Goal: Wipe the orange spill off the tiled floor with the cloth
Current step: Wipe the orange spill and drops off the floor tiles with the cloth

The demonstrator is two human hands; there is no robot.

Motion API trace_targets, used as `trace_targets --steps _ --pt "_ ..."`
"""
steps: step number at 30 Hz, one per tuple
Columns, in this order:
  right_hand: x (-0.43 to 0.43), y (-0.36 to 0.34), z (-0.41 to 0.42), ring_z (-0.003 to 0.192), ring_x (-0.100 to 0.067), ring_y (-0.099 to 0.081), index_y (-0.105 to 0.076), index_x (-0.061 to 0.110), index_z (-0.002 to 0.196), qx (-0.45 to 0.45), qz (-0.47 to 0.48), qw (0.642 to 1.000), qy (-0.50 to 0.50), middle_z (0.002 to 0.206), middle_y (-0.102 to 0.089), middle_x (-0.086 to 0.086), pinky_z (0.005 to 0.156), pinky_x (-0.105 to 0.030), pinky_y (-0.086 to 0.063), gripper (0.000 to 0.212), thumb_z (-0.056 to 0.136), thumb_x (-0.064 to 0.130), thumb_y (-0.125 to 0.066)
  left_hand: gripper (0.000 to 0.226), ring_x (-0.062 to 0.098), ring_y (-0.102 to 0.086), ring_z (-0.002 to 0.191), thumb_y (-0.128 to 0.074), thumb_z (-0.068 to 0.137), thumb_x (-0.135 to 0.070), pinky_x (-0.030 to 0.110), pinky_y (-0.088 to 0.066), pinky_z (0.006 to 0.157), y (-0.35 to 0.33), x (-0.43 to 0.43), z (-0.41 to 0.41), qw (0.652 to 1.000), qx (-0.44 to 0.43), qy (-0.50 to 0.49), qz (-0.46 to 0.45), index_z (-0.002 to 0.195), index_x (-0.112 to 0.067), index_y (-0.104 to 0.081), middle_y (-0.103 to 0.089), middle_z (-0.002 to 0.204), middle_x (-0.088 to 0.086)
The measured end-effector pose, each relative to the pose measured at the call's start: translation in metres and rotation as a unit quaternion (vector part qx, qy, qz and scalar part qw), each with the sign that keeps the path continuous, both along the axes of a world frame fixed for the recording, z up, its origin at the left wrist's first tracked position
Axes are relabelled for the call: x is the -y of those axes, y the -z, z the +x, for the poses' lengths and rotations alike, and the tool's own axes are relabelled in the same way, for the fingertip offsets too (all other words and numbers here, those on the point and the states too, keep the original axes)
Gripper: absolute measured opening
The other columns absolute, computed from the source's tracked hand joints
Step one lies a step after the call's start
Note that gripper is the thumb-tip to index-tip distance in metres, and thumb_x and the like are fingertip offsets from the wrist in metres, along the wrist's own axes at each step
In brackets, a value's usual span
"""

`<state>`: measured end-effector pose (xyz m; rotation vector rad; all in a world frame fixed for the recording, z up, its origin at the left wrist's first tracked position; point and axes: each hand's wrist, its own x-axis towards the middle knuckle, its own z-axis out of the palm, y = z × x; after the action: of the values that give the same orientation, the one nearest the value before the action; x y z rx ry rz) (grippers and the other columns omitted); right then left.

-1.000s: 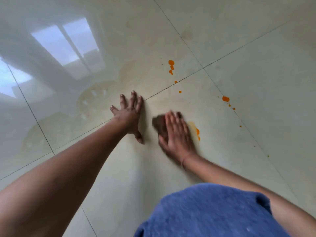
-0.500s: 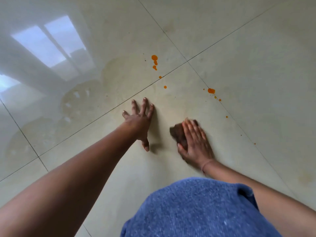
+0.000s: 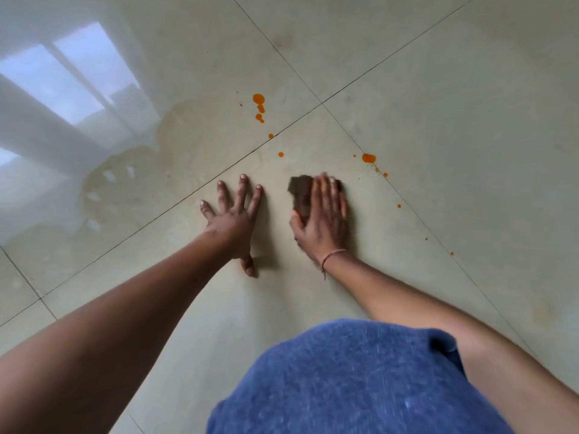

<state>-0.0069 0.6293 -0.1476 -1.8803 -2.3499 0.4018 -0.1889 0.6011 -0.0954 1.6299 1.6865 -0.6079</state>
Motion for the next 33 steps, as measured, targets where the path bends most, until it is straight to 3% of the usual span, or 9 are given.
trace_targets --steps 4,9,13,16,21,23,27,31,33 --pt "0.043 -0.005 0.048 0.147 -0.023 -0.018 -0.028 0.008 0.150 0.037 -0.014 0.978 -0.205 0.158 -0.024 -0.009 0.116 -0.044 -0.022 0.082 0.082 0.051 -0.044 0.159 0.047 0.025 0.140 -0.092 0.045 -0.048 0.074 -0.012 0.107 0.001 -0.001 -0.006 1.000 0.007 0.008 0.024 0.149 -0.022 0.025 0.038 0.152 0.009" --pt "-0.028 0.001 0.004 0.144 -0.029 -0.023 -0.033 0.005 0.148 0.024 0.010 1.000 -0.005 0.155 -0.031 -0.014 0.118 -0.045 -0.017 0.081 0.081 0.050 -0.042 0.144 0.034 -0.019 0.141 -0.089 0.040 -0.059 0.056 -0.031 0.106 0.000 -0.021 -0.034 0.989 -0.028 -0.014 0.144 0.152 -0.023 -0.007 -0.007 0.158 0.006" --pt "-0.001 0.005 -0.008 0.146 -0.025 -0.021 -0.032 0.005 0.148 0.016 0.029 0.989 -0.142 0.157 -0.028 -0.012 0.118 -0.041 -0.016 0.079 0.083 0.049 -0.042 0.155 0.040 0.007 0.146 -0.091 0.041 -0.054 0.069 -0.011 0.110 -0.005 -0.056 -0.078 0.977 -0.046 -0.180 0.106 0.154 -0.024 0.011 0.018 0.161 0.007" --pt "-0.001 0.002 0.028 0.146 -0.022 -0.019 -0.030 0.009 0.150 0.011 0.005 0.973 -0.233 0.158 -0.025 -0.009 0.115 -0.043 -0.022 0.081 0.081 0.051 -0.042 0.161 0.042 0.016 0.145 -0.094 0.037 -0.049 0.075 -0.017 0.104 -0.003 -0.062 -0.091 0.976 -0.022 -0.208 0.060 0.152 -0.027 0.017 0.027 0.158 0.002" --pt "-0.081 0.004 -0.065 0.142 -0.031 -0.028 -0.036 0.003 0.145 -0.002 0.035 0.998 -0.051 0.153 -0.034 -0.016 0.117 -0.041 -0.015 0.082 0.079 0.050 -0.043 0.162 0.043 0.020 0.143 -0.096 0.036 -0.044 0.077 -0.018 0.101 0.003 -0.068 -0.093 0.976 0.005 -0.209 0.054 0.152 -0.031 0.017 0.031 0.157 0.001" --pt "-0.068 0.004 -0.092 0.143 -0.030 -0.027 -0.036 0.002 0.146 -0.014 0.027 0.992 -0.123 0.153 -0.034 -0.017 0.118 -0.041 -0.016 0.081 0.080 0.049 -0.043 0.162 0.044 0.020 0.143 -0.096 0.036 -0.044 0.077 -0.017 0.101 0.002 -0.068 -0.096 0.976 0.008 -0.210 0.057 0.152 -0.031 0.016 0.030 0.157 0.002" --pt "-0.040 0.002 -0.024 0.145 -0.024 -0.021 -0.031 0.006 0.149 0.021 0.000 0.953 -0.301 0.156 -0.028 -0.013 0.112 -0.046 -0.028 0.084 0.080 0.051 -0.047 0.161 0.045 0.019 0.143 -0.096 0.037 -0.043 0.076 -0.019 0.103 -0.001 -0.069 -0.096 0.976 0.010 -0.211 0.058 0.152 -0.030 0.016 0.030 0.157 0.002" --pt "-0.136 0.002 -0.077 0.145 -0.027 -0.021 -0.032 0.006 0.148 0.023 0.012 0.996 -0.083 0.156 -0.030 -0.014 0.118 -0.043 -0.017 0.082 0.081 0.052 -0.039 0.163 0.046 0.019 0.143 -0.096 0.037 -0.042 0.075 -0.019 0.103 0.003 -0.074 -0.093 0.976 -0.003 -0.210 0.048 0.151 -0.031 0.019 0.033 0.156 0.003" --pt "-0.148 0.001 -0.129 0.144 -0.029 -0.025 -0.034 0.004 0.147 0.004 0.029 0.997 -0.072 0.154 -0.032 -0.016 0.118 -0.042 -0.015 0.081 0.081 0.051 -0.038 0.163 0.047 0.019 0.142 -0.096 0.037 -0.044 0.075 -0.019 0.103 0.004 -0.076 -0.094 0.977 -0.007 -0.208 0.048 0.151 -0.030 0.020 0.033 0.155 0.004"
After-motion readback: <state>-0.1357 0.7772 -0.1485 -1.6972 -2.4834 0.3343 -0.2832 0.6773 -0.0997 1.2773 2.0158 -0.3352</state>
